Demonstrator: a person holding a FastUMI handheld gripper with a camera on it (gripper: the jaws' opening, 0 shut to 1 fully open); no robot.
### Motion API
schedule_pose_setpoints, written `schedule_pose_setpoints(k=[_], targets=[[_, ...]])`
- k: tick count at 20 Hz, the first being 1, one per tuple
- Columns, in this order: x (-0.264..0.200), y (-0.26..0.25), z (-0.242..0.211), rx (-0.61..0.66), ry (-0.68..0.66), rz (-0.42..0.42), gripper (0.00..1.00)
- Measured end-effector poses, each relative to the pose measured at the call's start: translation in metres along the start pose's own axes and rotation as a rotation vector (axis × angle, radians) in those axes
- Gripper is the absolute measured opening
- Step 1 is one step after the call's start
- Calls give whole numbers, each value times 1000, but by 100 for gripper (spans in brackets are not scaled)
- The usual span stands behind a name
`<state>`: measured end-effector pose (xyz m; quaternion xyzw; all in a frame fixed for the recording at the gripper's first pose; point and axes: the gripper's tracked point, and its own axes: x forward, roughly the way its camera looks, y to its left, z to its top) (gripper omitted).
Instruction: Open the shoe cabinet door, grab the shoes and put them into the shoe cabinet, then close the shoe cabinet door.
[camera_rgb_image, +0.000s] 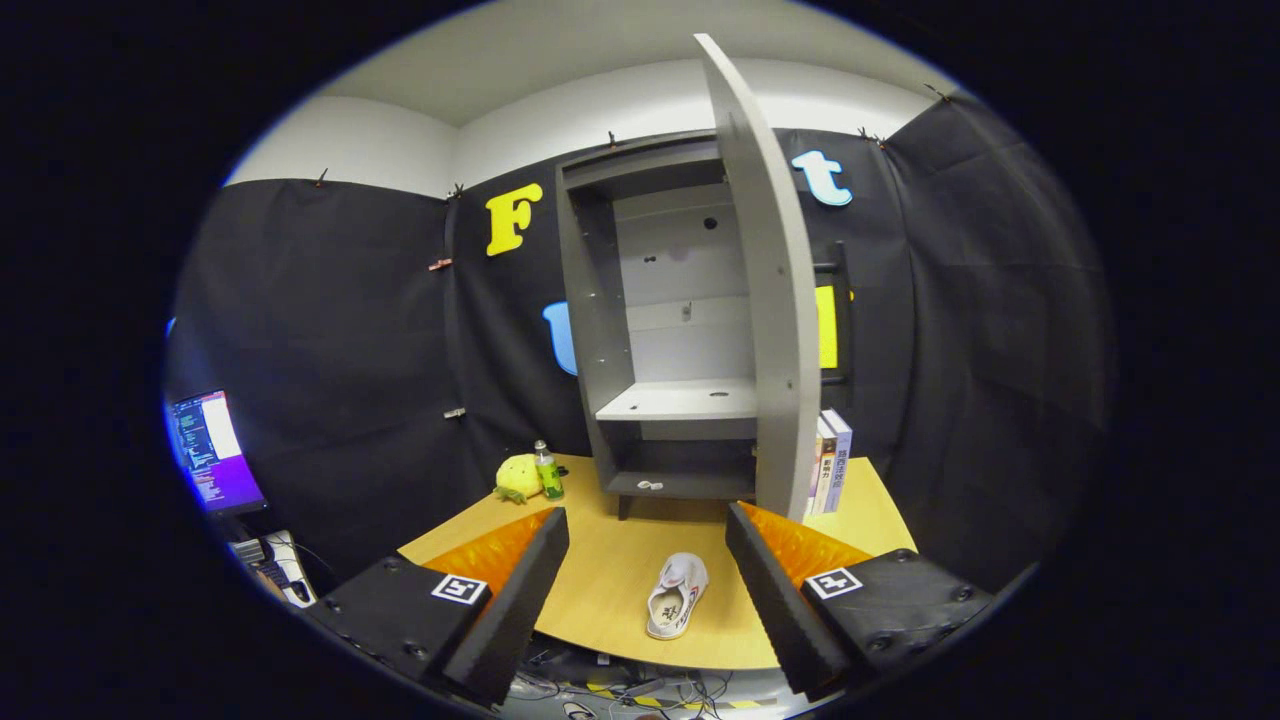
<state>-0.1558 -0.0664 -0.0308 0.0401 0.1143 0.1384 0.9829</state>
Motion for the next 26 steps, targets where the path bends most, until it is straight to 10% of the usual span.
schedule_pose_setpoints(k=[13, 26], targets=[[111, 32, -92, -38, 233, 50, 99], [166, 4, -197, -8, 444, -81, 99]])
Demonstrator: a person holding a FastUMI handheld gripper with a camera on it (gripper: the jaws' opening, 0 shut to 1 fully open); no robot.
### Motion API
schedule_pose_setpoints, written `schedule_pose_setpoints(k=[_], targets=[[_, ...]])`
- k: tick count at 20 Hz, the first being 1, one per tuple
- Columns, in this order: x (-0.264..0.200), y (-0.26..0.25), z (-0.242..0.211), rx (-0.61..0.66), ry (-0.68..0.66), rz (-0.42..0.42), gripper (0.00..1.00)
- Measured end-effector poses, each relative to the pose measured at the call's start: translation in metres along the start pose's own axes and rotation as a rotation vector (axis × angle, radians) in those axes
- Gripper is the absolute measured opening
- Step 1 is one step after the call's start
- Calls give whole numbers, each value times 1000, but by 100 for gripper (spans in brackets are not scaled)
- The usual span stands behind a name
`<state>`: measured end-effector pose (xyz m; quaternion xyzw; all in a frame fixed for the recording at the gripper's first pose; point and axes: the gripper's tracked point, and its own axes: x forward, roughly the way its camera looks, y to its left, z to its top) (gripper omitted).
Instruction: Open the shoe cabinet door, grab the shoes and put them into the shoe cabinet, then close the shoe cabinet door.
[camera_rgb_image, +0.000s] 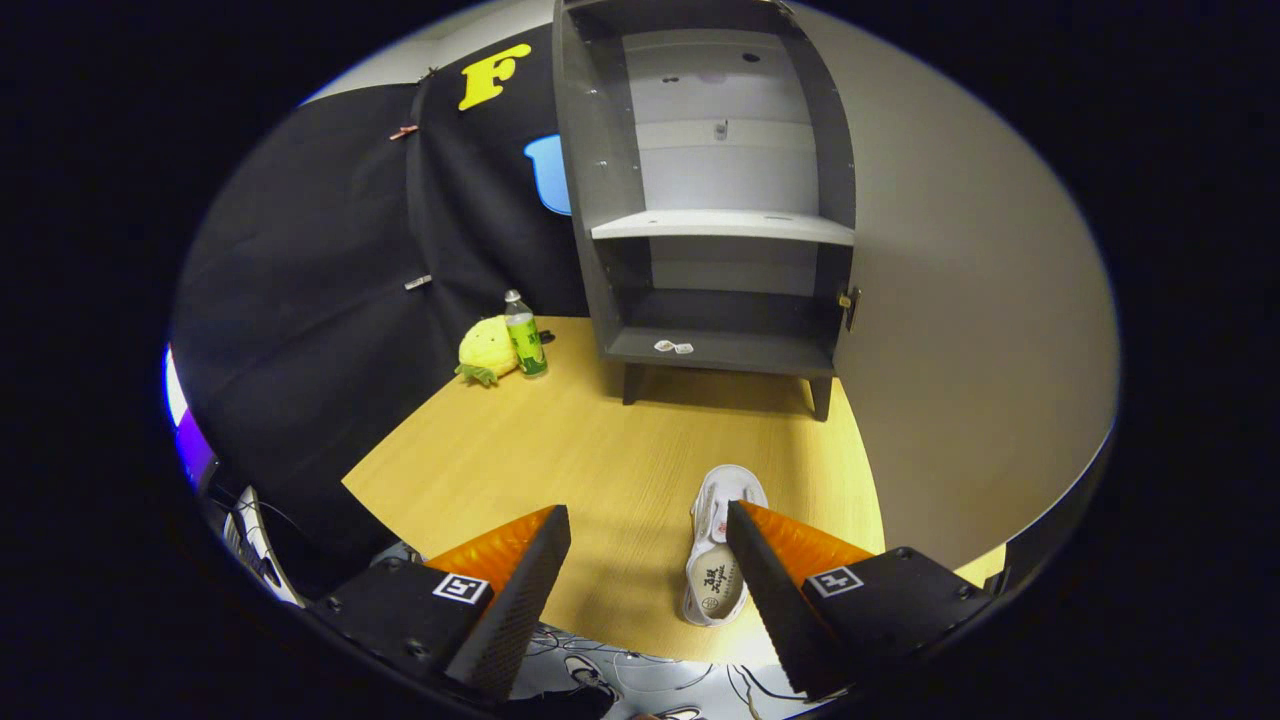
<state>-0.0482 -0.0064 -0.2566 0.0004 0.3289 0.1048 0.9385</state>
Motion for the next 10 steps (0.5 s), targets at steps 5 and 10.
schedule_pose_setpoints(k=[5, 10], targets=[[30, -8, -36, 43, 96, -52, 99], [67, -21, -101, 53, 239, -132, 99]])
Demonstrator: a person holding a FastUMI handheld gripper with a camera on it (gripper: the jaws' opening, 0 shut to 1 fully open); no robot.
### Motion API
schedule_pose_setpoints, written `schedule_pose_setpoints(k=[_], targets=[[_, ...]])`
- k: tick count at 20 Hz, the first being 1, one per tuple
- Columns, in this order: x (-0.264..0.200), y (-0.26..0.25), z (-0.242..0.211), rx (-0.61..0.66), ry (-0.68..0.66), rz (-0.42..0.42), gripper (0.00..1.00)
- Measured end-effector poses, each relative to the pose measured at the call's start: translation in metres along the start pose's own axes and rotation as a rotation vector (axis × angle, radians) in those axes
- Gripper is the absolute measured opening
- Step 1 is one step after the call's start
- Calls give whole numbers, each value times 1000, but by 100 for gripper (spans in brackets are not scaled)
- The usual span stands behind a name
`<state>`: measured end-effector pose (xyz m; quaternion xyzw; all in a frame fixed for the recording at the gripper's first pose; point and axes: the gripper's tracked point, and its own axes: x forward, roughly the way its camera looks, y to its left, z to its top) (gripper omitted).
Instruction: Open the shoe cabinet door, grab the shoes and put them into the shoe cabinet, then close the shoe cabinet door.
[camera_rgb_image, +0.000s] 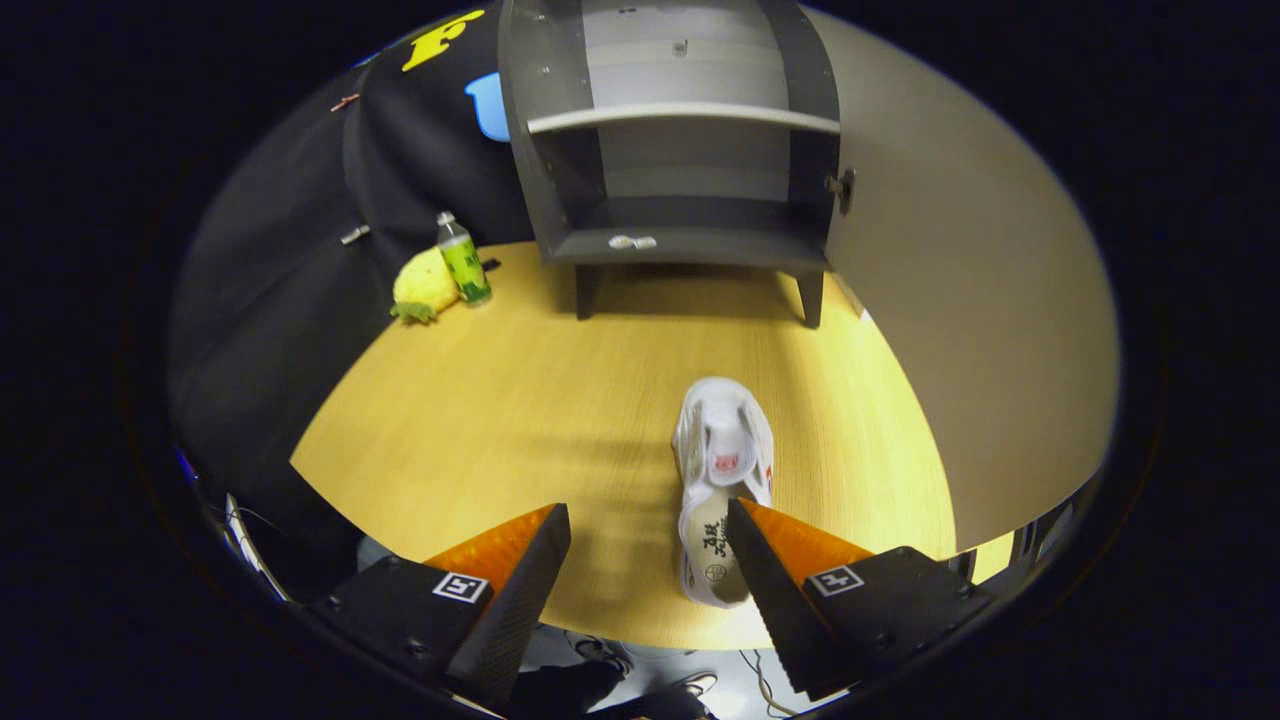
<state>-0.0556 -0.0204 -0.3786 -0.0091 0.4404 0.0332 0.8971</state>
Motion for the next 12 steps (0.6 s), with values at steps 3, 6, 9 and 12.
schedule_pose_setpoints(k=[3, 6, 9, 12], targets=[[27, -11, -23, 46, 59, -39, 100], [50, -14, -24, 70, 67, -46, 99], [75, -19, -15, 36, 69, -58, 97], [91, -21, -9, 5, 98, -54, 97]])
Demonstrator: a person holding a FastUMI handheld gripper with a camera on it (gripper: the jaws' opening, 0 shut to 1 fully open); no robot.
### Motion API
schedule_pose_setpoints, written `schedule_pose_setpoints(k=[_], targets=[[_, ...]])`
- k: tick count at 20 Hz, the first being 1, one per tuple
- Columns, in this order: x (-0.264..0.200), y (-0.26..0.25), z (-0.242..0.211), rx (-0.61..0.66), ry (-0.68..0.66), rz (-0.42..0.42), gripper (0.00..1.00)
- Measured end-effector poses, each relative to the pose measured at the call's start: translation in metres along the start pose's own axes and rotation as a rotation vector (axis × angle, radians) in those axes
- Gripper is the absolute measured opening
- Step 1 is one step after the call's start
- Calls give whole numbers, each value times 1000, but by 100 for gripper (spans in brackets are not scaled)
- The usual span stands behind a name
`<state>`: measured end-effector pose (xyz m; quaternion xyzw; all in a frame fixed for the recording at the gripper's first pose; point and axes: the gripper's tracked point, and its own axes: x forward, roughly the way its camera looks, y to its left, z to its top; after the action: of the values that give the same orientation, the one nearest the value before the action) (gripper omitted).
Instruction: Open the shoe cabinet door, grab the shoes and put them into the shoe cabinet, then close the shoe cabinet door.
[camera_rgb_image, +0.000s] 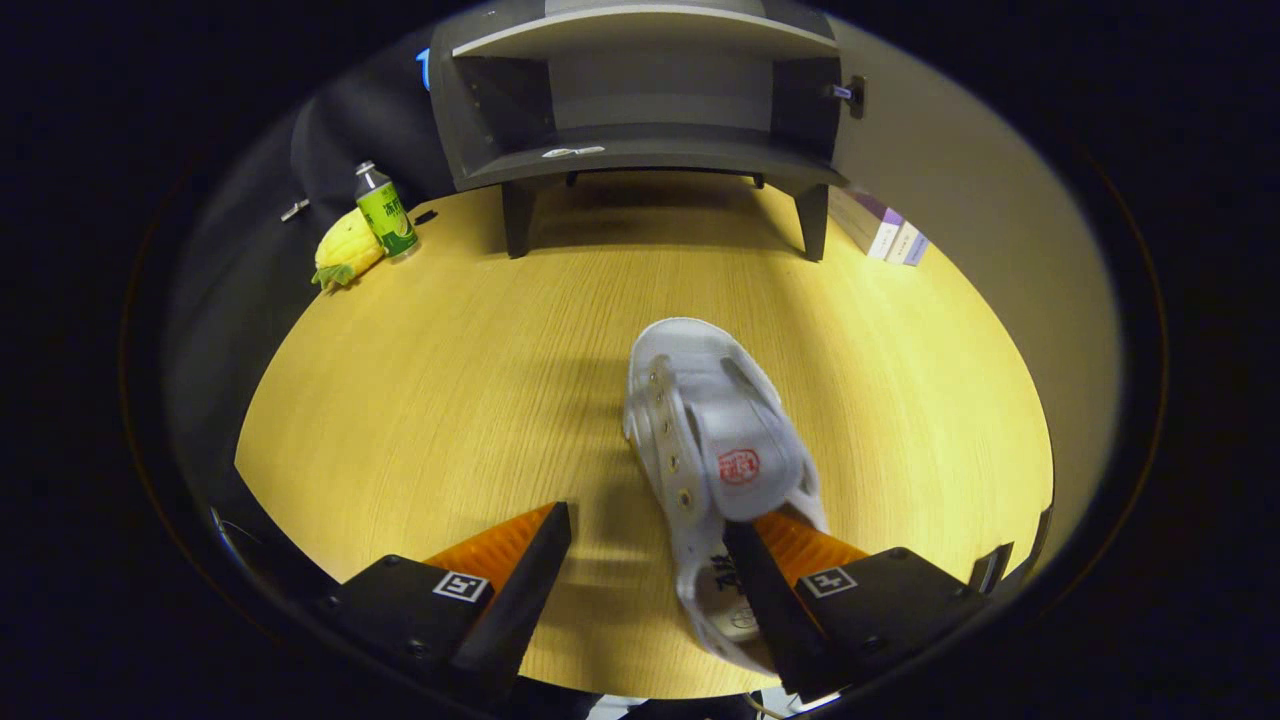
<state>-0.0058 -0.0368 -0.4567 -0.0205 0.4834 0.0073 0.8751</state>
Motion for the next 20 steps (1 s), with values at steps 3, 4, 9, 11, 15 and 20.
schedule_pose_setpoints(k=[3, 4, 9, 11, 15, 20], targets=[[12, -6, 12, -45, 6, -5, 85], [15, -10, 14, -53, 9, -14, 75], [17, -2, 20, -39, 26, 35, 18], [17, 1, 18, -57, 31, 35, 10], [16, 2, 26, -16, 22, 34, 6], [-7, -1, 46, -40, -41, -6, 5]])
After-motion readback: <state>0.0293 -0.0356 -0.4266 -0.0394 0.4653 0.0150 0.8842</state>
